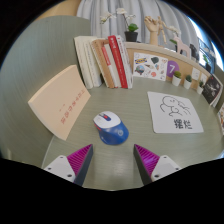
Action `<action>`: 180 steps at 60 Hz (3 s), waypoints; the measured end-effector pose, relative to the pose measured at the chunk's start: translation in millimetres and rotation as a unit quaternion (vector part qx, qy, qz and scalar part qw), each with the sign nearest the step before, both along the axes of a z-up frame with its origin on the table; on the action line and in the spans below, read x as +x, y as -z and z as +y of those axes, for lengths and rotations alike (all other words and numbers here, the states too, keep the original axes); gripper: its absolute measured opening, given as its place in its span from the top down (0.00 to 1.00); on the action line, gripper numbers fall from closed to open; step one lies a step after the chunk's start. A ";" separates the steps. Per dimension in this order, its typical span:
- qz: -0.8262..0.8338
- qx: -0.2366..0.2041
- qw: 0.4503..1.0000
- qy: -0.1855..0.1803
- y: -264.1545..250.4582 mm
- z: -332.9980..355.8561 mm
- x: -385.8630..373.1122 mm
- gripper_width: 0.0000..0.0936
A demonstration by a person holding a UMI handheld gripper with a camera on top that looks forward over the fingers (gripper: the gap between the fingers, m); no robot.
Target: Arrange mouse
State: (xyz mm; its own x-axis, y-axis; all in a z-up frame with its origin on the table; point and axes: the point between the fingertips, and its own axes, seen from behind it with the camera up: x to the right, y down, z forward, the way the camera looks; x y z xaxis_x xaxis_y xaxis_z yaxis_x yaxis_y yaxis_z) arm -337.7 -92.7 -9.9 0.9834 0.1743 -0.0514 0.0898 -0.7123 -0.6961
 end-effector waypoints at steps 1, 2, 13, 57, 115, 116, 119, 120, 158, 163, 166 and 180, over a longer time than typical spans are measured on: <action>-0.002 -0.002 1.000 0.001 1.6 5.8 -3.4 0.13; -0.003 -0.004 1.000 0.001 3.0 11.4 -6.8 0.13; -0.021 -0.005 0.999 0.026 5.3 67.2 -14.1 0.14; -0.017 -0.056 0.994 0.088 10.0 125.0 12.6 0.59; -0.051 -0.009 0.991 0.122 -68.6 205.8 256.9 0.59; -0.049 -0.015 0.991 0.120 -61.3 204.1 255.7 0.59; -0.044 -0.028 0.992 0.116 -38.7 199.3 250.9 0.59; -0.043 -0.034 0.992 0.115 -32.3 197.2 249.8 0.59; -0.036 -0.059 0.996 0.049 -21.5 172.0 231.8 0.08; -0.028 -0.033 0.998 0.053 -58.0 170.2 232.3 0.08; -0.028 -0.020 0.998 0.056 -82.0 165.5 234.3 0.09; -0.011 0.059 0.995 0.077 -187.7 121.5 243.9 0.08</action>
